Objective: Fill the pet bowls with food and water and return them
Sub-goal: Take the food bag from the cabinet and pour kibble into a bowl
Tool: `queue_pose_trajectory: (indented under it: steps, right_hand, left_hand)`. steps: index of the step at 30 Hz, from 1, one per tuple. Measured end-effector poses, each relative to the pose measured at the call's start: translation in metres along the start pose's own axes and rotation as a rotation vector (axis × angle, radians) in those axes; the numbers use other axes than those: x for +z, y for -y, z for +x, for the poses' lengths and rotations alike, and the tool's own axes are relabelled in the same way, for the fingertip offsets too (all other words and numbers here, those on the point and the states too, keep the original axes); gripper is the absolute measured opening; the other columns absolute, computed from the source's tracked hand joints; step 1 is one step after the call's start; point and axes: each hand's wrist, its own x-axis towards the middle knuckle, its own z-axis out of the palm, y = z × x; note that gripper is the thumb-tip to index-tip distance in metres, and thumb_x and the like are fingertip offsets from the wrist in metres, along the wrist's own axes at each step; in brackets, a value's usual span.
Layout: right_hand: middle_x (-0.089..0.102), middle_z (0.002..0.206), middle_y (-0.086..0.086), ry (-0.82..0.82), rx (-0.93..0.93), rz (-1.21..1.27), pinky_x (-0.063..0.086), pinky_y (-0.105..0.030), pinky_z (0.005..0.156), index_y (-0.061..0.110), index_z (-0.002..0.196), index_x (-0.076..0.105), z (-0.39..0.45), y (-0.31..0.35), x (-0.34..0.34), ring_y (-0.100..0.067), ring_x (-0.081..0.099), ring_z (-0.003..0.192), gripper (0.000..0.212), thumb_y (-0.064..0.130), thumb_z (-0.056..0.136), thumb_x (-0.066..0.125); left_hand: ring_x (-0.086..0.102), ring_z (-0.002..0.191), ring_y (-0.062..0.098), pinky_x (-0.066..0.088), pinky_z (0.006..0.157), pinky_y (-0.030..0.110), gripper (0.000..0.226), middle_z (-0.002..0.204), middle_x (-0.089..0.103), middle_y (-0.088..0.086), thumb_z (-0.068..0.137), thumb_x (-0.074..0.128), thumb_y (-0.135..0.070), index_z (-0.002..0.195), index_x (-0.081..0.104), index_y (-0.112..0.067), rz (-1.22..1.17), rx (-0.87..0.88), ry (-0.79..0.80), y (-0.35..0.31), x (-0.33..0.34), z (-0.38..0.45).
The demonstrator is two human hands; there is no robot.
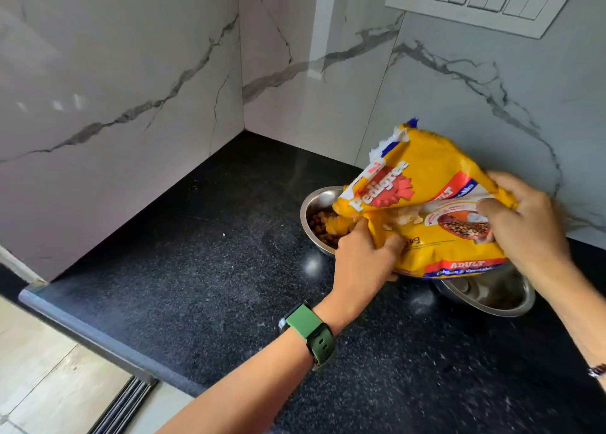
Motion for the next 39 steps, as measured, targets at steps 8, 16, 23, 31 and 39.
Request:
queue_pose_trajectory:
  steps: [8,16,23,31,39]
  right_hand:
    - [0.064,0.079,0.015,0.002,0.006,0.030,0.051,-0.018,0.046,0.044,0.109,0.060,-0.002,0.001,-0.005,-0.007,0.065,0.064,0.042,0.011,0.085,0.052]
    - [0.065,0.081,0.006,0.014,-0.031,-0.006,0.053,-0.022,0.048,0.040,0.112,0.061,0.001,0.010,-0.008,-0.009,0.063,0.058,0.044,0.006,0.086,0.052]
    - [0.066,0.080,0.012,0.048,0.034,-0.010,0.057,-0.047,0.064,0.047,0.101,0.061,-0.001,0.010,-0.008,-0.032,0.068,0.070,0.040,0.020,0.073,0.050]
    - [0.067,0.067,0.021,-0.013,0.009,0.054,0.050,-0.018,0.042,0.050,0.096,0.063,-0.004,0.018,-0.015,-0.007,0.065,0.056,0.046,0.007,0.084,0.051]
    - [0.064,0.076,0.015,0.038,0.002,-0.010,0.054,-0.035,0.049,0.043,0.101,0.061,-0.003,0.016,-0.011,-0.032,0.065,0.065,0.045,0.003,0.083,0.052]
  left_hand:
    - [0.071,0.074,0.030,0.059,0.066,0.049,0.040,0.089,0.070,0.009,0.073,0.053,-0.041,0.102,0.054,-0.014,-0.019,0.042,0.000,-0.007,-0.001,-0.008]
    - [0.070,0.072,0.035,0.058,0.068,0.049,0.038,0.089,0.071,0.011,0.069,0.051,-0.044,0.098,0.053,-0.020,0.013,0.047,-0.045,-0.006,0.003,-0.004]
    - [0.071,0.069,0.034,0.060,0.063,0.048,0.039,0.088,0.068,0.008,0.070,0.050,-0.039,0.102,0.052,-0.015,-0.034,-0.007,0.012,-0.010,0.004,-0.008]
    - [0.068,0.075,0.038,0.057,0.073,0.051,0.044,0.089,0.071,0.009,0.063,0.046,-0.054,0.095,0.051,-0.025,0.028,0.063,-0.037,-0.007,0.006,-0.004]
    - [0.071,0.068,0.034,0.059,0.066,0.049,0.032,0.087,0.069,0.010,0.071,0.049,-0.040,0.095,0.050,-0.019,-0.033,0.005,0.005,-0.011,0.004,-0.010]
